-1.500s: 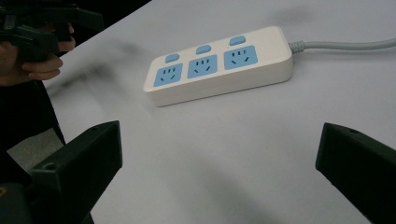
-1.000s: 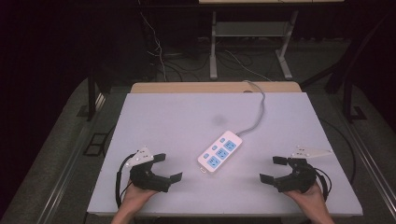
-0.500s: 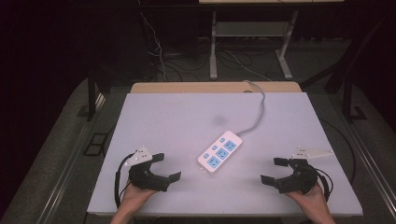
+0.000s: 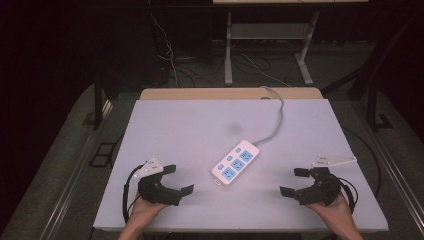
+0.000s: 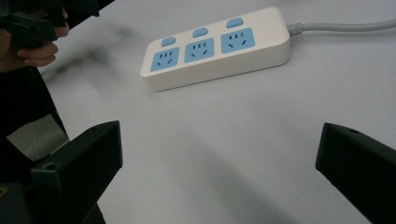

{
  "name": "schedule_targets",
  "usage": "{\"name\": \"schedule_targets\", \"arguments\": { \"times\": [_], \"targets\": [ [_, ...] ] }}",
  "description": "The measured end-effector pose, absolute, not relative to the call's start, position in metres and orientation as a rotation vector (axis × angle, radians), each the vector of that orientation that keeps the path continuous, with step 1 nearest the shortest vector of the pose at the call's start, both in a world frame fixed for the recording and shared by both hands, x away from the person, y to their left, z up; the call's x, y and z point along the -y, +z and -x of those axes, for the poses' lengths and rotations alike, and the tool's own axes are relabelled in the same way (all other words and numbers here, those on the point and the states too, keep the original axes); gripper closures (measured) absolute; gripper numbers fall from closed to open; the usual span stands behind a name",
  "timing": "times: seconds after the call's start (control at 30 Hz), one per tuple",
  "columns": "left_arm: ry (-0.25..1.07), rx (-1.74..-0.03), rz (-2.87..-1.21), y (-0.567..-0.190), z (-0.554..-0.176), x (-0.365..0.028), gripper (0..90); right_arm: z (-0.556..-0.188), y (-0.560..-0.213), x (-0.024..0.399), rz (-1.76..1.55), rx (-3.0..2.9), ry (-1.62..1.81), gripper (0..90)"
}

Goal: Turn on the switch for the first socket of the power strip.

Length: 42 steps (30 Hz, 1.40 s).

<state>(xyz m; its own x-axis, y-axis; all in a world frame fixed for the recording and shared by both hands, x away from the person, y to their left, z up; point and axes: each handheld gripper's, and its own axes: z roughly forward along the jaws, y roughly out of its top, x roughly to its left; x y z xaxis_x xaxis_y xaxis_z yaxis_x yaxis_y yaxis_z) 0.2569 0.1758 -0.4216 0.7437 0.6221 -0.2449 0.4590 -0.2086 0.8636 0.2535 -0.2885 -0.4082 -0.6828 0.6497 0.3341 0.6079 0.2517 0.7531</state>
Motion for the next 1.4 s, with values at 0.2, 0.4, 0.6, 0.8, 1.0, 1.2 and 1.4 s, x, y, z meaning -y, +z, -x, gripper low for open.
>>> {"name": "schedule_targets", "arguments": {
  "times": [0.2,0.4,0.6,0.8,1.0,1.2,1.4],
  "targets": [
    [0.185,-0.839,-1.849,-0.422,-0.257,-0.176,0.0,-0.260,-0.402,0.284,-1.215,-2.485,1.414,0.2],
    [0.182,-0.837,-1.852,-0.422,-0.257,-0.176,0.0,-0.268,-0.399,0.278,-1.203,-2.524,1.390,0.2],
    [0.181,-0.839,-1.852,-0.423,-0.257,-0.176,0.0,-0.276,-0.393,0.271,-1.164,-2.555,1.370,0.2],
    [0.178,-0.842,-1.852,-0.423,-0.257,-0.176,0.0,-0.285,-0.385,0.263,-1.136,-2.583,1.353,0.2],
    [0.173,-0.838,-1.859,-0.423,-0.257,-0.175,0.0,-0.291,-0.380,0.257,-1.116,-2.596,1.341,0.2],
    [0.171,-0.837,-1.861,-0.424,-0.257,-0.175,0.0,-0.297,-0.375,0.249,-1.089,-2.612,1.334,0.2],
    [0.169,-0.836,-1.863,-0.424,-0.258,-0.175,0.0,-0.305,-0.369,0.241,-1.063,-2.632,1.316,0.2]
  ]
}}
